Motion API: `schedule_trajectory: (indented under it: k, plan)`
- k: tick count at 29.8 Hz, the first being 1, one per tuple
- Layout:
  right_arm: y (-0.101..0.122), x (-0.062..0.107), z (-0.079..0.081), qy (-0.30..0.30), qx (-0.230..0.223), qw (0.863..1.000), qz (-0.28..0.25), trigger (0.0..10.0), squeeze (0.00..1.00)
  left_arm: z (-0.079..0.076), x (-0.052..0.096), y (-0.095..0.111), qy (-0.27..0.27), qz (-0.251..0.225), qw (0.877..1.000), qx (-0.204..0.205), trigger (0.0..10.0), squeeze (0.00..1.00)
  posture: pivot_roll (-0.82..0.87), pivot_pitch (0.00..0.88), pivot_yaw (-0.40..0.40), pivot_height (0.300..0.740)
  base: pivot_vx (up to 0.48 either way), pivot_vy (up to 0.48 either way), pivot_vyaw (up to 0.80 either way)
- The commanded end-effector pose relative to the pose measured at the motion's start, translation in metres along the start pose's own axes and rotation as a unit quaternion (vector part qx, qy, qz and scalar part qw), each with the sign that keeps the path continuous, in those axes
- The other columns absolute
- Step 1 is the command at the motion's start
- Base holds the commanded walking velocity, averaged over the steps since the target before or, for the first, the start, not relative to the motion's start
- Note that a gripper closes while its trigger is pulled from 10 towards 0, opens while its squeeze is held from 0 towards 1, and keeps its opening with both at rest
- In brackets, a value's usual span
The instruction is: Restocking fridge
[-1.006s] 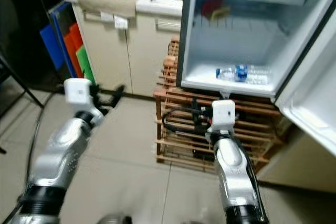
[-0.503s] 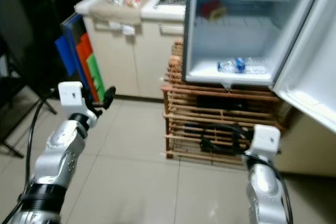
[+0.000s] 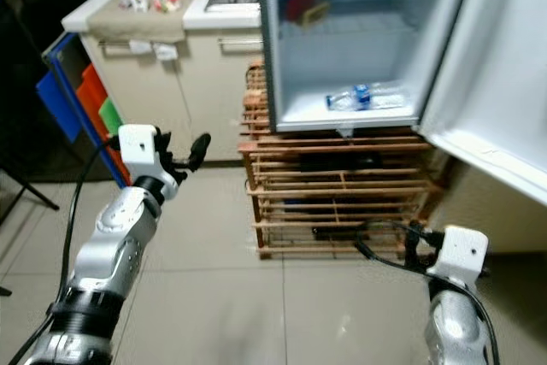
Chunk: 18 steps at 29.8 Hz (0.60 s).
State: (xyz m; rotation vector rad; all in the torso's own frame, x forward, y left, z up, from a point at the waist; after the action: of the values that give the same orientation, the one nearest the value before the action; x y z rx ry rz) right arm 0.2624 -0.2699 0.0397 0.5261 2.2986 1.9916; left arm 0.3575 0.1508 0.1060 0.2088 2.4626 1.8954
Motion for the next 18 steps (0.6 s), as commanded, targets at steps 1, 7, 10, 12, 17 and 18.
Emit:
schedule_trajectory:
  k: [1, 7, 10, 12, 17, 18]
  plan:
    - [0.003, 0.0, -0.01, -0.014, 0.002, 1.0, -0.004, 10.0, 0.0, -0.015, -0.006, 0.005, -0.013, -0.008, 1.0, -0.001, 10.0, 0.0, -0.16, 0.0, 0.062, 0.74, 0.439, 0.0, 0.0]
    - [0.009, -0.008, 0.003, 0.006, -0.003, 1.0, -0.014, 10.0, 0.0, -0.014, -0.009, 0.005, -0.006, -0.008, 1.0, -0.008, 10.0, 0.0, -0.15, 0.0, 0.055, 0.74, 0.0, 0.0, 0.0]
    - [0.02, -0.015, 0.013, 0.017, -0.005, 0.999, -0.029, 10.0, 0.0, -0.016, -0.01, 0.006, -0.008, -0.01, 1.0, -0.022, 10.0, 0.0, -0.15, 0.0, 0.054, 0.74, 0.0, 0.0, 0.0]
    - [0.027, -0.02, 0.019, 0.024, -0.007, 0.999, -0.039, 10.0, 0.0, -0.018, -0.011, 0.007, -0.013, -0.014, 1.0, -0.023, 10.0, 0.0, -0.15, 0.0, 0.057, 0.74, 0.0, 0.0, 0.0]
    - [0.034, -0.026, 0.027, 0.031, -0.007, 0.998, -0.047, 10.0, 0.0, -0.023, -0.011, 0.01, -0.028, -0.021, 0.999, -0.016, 10.0, 0.0, -0.15, 0.0, 0.062, 0.74, 0.152, -0.242, -0.25]
    - [0.035, -0.027, 0.028, 0.032, -0.007, 0.998, -0.047, 10.0, 0.0, -0.024, -0.011, 0.01, -0.03, -0.021, 0.999, -0.017, 10.0, 0.0, -0.15, 0.0, 0.063, 0.74, 0.259, -0.401, -0.77]
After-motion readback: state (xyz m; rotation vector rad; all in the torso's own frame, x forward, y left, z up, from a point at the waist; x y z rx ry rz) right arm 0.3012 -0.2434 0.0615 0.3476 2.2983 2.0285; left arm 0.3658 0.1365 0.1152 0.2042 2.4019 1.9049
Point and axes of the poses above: a point about 5 cm out from each wrist's last joint towards the gripper, its own x axis pointing back from the gripper into the wrist, its own y axis along the axis of the wrist's last joint, z = x × y, the point moved 4 cm from there along -x, pointing out of the wrist towards the gripper, and after that the axes turned 6 degrees about x, right-handed, at the moved point
